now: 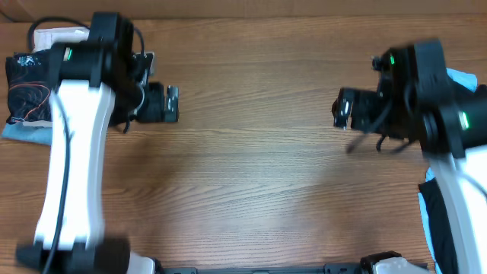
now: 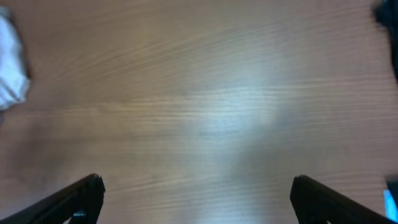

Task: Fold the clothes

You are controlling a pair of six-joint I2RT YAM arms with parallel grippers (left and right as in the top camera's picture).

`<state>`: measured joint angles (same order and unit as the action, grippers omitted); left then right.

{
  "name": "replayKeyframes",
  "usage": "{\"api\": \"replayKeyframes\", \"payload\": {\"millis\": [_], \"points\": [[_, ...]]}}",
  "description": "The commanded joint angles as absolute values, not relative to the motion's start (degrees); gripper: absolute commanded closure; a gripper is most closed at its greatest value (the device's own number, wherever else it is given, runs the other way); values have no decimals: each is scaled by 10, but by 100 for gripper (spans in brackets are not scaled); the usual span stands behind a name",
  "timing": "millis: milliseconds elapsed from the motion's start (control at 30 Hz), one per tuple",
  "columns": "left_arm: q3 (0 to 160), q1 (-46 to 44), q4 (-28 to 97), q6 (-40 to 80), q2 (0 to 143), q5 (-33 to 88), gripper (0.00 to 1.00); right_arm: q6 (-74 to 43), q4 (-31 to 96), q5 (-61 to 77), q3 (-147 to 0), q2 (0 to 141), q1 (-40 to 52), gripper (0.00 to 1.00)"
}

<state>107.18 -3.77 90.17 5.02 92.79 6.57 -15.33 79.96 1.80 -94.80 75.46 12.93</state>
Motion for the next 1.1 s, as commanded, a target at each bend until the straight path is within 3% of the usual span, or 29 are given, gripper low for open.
{"api": "replayKeyframes", "payload": {"millis": [0,167,367,600,1067], "points": [[994,-58,843,57,787,14,0,-167,740,-28,-852,658,182,0],[848,-77,701,53,577,-56,0,-240,611,-153,-680,498,251,0],[736,-77,618,53,410,-66,0,-243,576,-158,-584,399,255,0],[731,-77,689,53,362,-64,0,-243,647,-158,-581,398,255,0],[731,-77,802,53,363,-64,0,-243,651,-158,-581,399,255,0]]}}
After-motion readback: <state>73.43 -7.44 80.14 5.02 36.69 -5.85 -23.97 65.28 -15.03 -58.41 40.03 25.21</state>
